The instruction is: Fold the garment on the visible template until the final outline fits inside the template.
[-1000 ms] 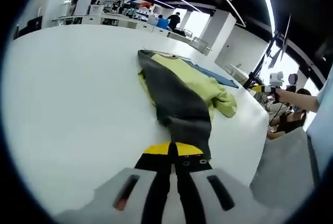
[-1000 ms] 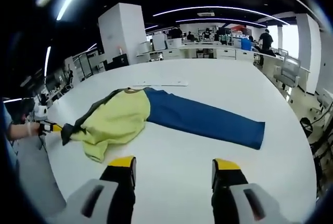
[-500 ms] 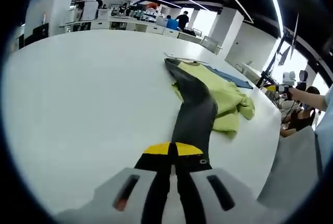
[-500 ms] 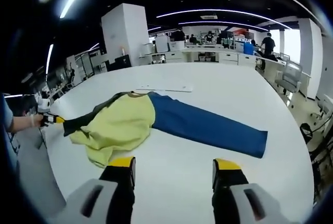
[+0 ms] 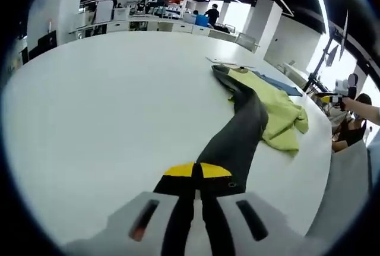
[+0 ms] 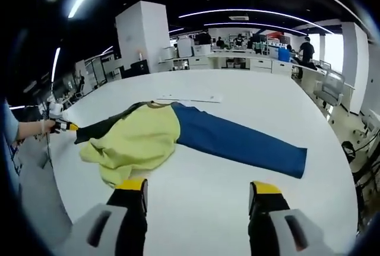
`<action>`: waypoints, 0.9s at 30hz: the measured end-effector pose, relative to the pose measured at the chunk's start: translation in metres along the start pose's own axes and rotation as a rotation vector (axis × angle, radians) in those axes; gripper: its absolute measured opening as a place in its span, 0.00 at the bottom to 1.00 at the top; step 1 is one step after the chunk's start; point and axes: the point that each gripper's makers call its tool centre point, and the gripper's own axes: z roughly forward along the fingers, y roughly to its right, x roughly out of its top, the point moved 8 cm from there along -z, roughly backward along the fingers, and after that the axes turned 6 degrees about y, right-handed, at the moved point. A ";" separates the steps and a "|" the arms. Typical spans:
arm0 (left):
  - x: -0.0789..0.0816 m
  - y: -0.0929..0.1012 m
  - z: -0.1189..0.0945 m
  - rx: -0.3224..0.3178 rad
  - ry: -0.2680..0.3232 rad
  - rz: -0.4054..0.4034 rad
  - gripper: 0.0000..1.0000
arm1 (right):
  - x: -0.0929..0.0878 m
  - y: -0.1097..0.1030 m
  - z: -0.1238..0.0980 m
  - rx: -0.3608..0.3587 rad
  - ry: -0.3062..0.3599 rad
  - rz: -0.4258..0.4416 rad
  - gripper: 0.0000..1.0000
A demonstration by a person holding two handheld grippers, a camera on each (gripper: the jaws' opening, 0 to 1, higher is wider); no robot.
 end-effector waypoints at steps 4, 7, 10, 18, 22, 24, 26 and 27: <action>0.001 -0.025 0.002 0.010 -0.021 0.019 0.00 | 0.001 -0.001 0.001 -0.002 -0.009 0.000 0.69; 0.001 -0.044 0.004 0.022 -0.030 0.018 0.00 | 0.001 0.001 0.004 -0.008 -0.020 -0.004 0.68; 0.002 -0.059 0.005 0.044 -0.022 0.010 0.00 | 0.000 0.002 0.007 -0.016 -0.026 0.003 0.68; 0.004 -0.089 0.007 0.085 -0.063 0.040 0.00 | -0.004 0.001 0.014 -0.019 -0.052 -0.002 0.67; 0.006 -0.106 0.003 0.114 -0.067 0.025 0.00 | -0.008 0.003 0.013 -0.027 -0.052 0.023 0.66; 0.008 -0.115 0.002 0.141 -0.070 0.026 0.00 | -0.010 0.004 0.013 -0.034 -0.053 0.029 0.65; 0.009 -0.122 0.004 0.158 -0.068 0.013 0.00 | -0.011 0.005 0.013 -0.037 -0.055 0.038 0.65; 0.010 -0.126 0.004 0.166 -0.070 0.009 0.00 | -0.011 0.005 0.013 -0.038 -0.054 0.040 0.65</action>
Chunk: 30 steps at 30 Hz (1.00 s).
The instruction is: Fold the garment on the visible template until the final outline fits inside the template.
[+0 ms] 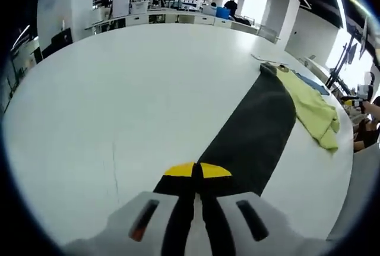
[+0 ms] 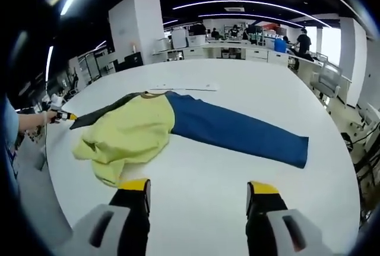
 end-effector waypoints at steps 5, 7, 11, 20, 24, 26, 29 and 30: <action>0.007 -0.018 0.009 0.045 -0.009 0.013 0.00 | -0.001 0.002 0.001 -0.003 -0.011 0.006 0.65; 0.012 -0.025 0.014 0.066 -0.002 0.011 0.00 | -0.001 0.002 0.001 -0.004 -0.013 0.009 0.65; 0.022 -0.032 0.023 0.088 -0.001 0.039 0.00 | -0.002 0.003 0.003 -0.006 -0.015 0.012 0.65; 0.041 -0.049 0.038 0.133 -0.028 0.076 0.00 | -0.003 0.003 0.003 -0.012 -0.023 0.012 0.64; 0.039 -0.049 0.035 0.124 -0.017 0.069 0.00 | -0.004 0.002 0.002 -0.016 -0.018 0.020 0.64; 0.037 -0.049 0.033 0.118 -0.017 0.066 0.00 | -0.004 0.002 0.002 -0.016 -0.016 0.025 0.64; 0.035 -0.049 0.028 0.120 -0.018 0.079 0.00 | -0.003 0.001 0.004 -0.016 -0.012 0.029 0.64; 0.036 -0.049 0.027 0.115 -0.010 0.080 0.00 | -0.003 0.000 0.005 -0.014 -0.010 0.031 0.64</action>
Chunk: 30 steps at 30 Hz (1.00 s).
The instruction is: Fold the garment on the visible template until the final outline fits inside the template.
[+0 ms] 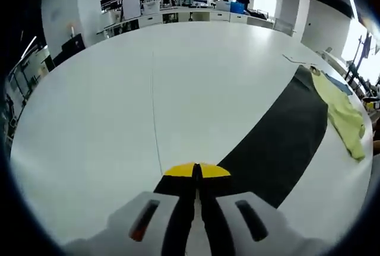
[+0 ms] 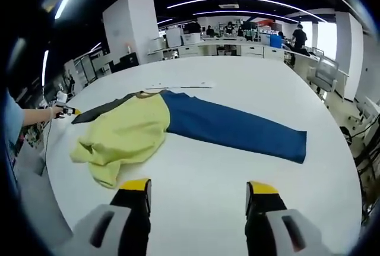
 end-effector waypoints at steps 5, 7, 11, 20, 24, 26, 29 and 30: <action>0.005 0.007 -0.004 -0.071 0.062 0.008 0.00 | 0.002 -0.003 0.004 0.011 0.006 -0.003 0.64; 0.007 0.012 -0.003 -0.130 0.097 0.012 0.00 | 0.002 -0.003 0.004 0.013 0.006 0.000 0.64; 0.006 0.018 -0.003 -0.163 0.102 0.022 0.08 | 0.001 -0.004 0.002 0.021 0.008 0.000 0.65; 0.013 0.037 -0.008 -0.287 0.138 0.070 0.66 | 0.002 -0.002 -0.004 0.018 0.028 0.016 0.69; 0.017 0.049 -0.014 -0.313 0.164 0.091 0.80 | 0.003 -0.003 -0.004 0.018 0.038 0.016 0.72; 0.017 0.055 -0.016 -0.323 0.168 0.101 0.85 | 0.003 -0.004 -0.005 0.019 0.038 0.012 0.73; 0.016 0.060 -0.017 -0.335 0.157 0.093 0.92 | 0.003 -0.005 -0.008 0.023 0.041 0.013 0.74; 0.015 0.062 -0.017 -0.335 0.158 0.091 0.93 | 0.003 -0.005 -0.009 0.022 0.041 0.012 0.73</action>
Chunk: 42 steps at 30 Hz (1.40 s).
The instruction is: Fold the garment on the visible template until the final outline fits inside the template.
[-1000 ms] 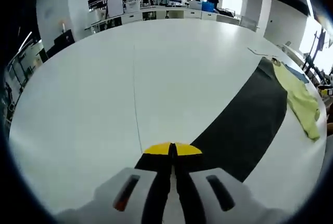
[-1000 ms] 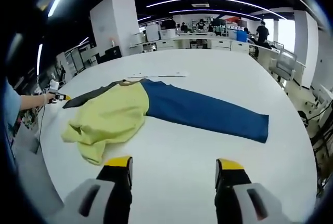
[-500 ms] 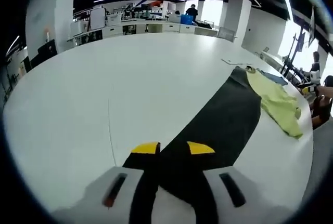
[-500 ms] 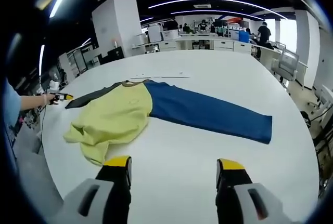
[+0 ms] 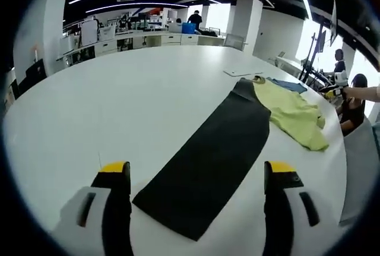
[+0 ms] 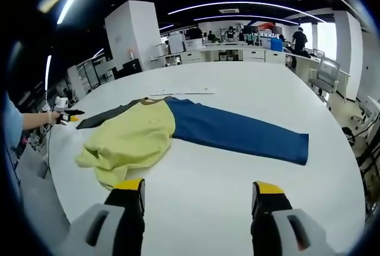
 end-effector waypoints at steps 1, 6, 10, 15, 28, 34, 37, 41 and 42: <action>0.000 0.003 -0.001 -0.005 0.003 -0.003 0.92 | 0.000 0.000 -0.002 -0.004 -0.004 -0.006 0.73; 0.001 0.013 -0.002 -0.025 0.016 -0.023 0.89 | 0.003 0.003 -0.009 -0.016 0.007 -0.003 0.72; 0.002 0.024 -0.003 -0.040 0.025 -0.026 0.86 | 0.003 0.000 -0.012 -0.018 0.013 -0.003 0.71; 0.004 0.041 -0.008 -0.065 0.040 -0.033 0.84 | 0.003 -0.003 -0.013 -0.010 0.023 0.000 0.70; 0.000 0.079 -0.023 -0.102 0.049 -0.054 0.80 | 0.002 -0.010 -0.025 0.015 0.051 0.002 0.68; -0.004 0.097 -0.025 -0.115 0.071 -0.081 0.78 | 0.001 -0.012 -0.038 0.017 0.061 0.006 0.67; -0.006 0.109 -0.026 -0.128 0.071 -0.083 0.77 | 0.000 -0.012 -0.044 0.014 0.072 0.010 0.67; -0.006 0.124 -0.029 -0.141 0.072 -0.087 0.77 | -0.005 -0.016 -0.053 0.022 0.075 0.006 0.66; -0.006 0.127 -0.030 -0.144 0.072 -0.086 0.77 | -0.007 -0.017 -0.055 0.024 0.077 0.007 0.66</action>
